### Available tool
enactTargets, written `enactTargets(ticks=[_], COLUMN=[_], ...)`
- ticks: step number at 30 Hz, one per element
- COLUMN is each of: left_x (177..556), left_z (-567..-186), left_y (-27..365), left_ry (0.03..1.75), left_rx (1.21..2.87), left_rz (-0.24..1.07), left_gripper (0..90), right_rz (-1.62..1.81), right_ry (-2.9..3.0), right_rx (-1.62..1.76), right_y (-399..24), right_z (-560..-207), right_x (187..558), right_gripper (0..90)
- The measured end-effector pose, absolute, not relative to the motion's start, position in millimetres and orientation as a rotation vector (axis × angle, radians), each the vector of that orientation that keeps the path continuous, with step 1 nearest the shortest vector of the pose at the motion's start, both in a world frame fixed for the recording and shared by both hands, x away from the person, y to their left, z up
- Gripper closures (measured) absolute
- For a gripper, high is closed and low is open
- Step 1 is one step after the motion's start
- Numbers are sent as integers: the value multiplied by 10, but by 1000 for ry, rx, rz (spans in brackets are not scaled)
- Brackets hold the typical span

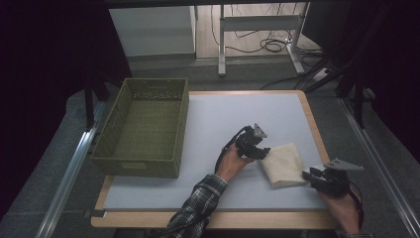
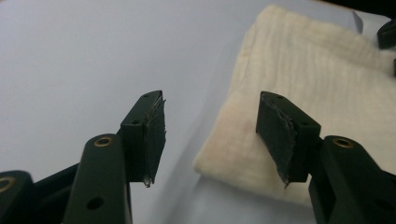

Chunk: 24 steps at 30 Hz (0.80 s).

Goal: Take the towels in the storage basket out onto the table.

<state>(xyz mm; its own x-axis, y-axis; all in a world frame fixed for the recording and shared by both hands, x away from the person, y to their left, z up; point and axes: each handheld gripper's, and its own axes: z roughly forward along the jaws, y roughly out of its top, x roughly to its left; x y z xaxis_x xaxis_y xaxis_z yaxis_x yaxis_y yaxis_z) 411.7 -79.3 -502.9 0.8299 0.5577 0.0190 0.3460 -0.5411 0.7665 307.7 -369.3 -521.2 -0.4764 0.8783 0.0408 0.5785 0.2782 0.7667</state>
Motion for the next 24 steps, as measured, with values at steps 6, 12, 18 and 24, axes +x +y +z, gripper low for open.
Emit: enactTargets(ticks=[6, 12, 18, 24], left_x=[4132, 4147, 4164, 4165], left_z=[-5118, -5231, -5343, -5325], left_y=[-682, -681, -689, -738], left_ry=[701, 714, 730, 749], left_rx=[2175, 2204, 2166, 2164], left_rz=[298, 266, 201, 131], left_gripper=[439, 451, 511, 703], right_rz=[1003, 1004, 998, 1046], right_ry=[2167, 2194, 2236, 2273], right_rx=[1316, 1337, 1345, 1399], right_y=[-3669, -3646, -3612, -3606], right_z=[-5156, -5201, -5178, -5173], right_x=[3067, 3083, 3093, 3115], right_gripper=[568, 545, 669, 799])
